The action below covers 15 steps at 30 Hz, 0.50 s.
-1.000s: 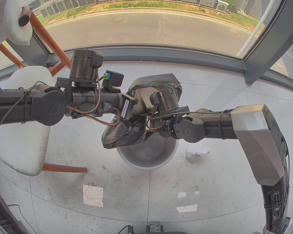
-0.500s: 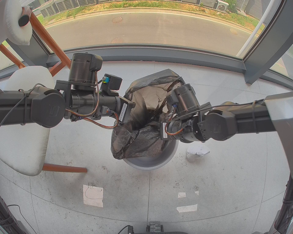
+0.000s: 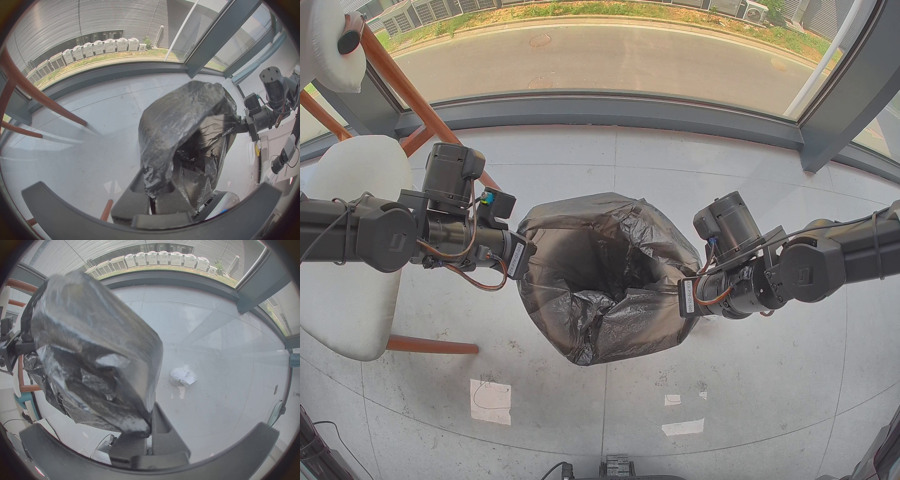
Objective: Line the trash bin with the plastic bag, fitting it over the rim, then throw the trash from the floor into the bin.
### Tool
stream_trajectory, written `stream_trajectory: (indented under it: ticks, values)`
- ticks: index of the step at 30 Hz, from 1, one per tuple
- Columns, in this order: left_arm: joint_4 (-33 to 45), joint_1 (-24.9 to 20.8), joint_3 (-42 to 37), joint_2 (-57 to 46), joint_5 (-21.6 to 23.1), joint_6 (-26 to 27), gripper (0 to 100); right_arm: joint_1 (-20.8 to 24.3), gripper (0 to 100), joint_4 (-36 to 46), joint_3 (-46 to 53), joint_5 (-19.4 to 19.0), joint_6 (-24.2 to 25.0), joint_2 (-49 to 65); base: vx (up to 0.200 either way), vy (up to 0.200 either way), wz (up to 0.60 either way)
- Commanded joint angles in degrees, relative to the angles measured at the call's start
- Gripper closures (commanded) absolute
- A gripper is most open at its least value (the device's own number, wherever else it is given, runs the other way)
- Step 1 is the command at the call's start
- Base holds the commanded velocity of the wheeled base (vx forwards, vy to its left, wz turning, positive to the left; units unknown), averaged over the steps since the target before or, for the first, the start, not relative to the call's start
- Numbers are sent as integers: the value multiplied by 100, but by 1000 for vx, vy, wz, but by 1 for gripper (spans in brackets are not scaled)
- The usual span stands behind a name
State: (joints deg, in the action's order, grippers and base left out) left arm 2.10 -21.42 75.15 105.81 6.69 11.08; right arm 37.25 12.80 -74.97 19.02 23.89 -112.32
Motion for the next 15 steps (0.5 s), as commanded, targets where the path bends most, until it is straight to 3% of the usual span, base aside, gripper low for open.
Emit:
stream_trajectory:
  ticks: [1, 12, 13, 15]
  values:
    - [-51, 85, -18, 18, -1, -1, 100, -43, 100, -50, -105, 14, -16, -167, 0, 0, 0]
    - [-262, 76, -475, 27, -10, -1, 100, -210, 100, -357, 132, 23, -385, -299, 0, 0, 0]
    - [-315, 76, -528, 27, -10, -1, 100, -192, 0, -419, 141, 23, -421, -299, 0, 0, 0]
    - [-438, 76, -581, 18, -10, -1, 100, -157, 0, -533, 176, 23, -429, -299, 0, 0, 0]
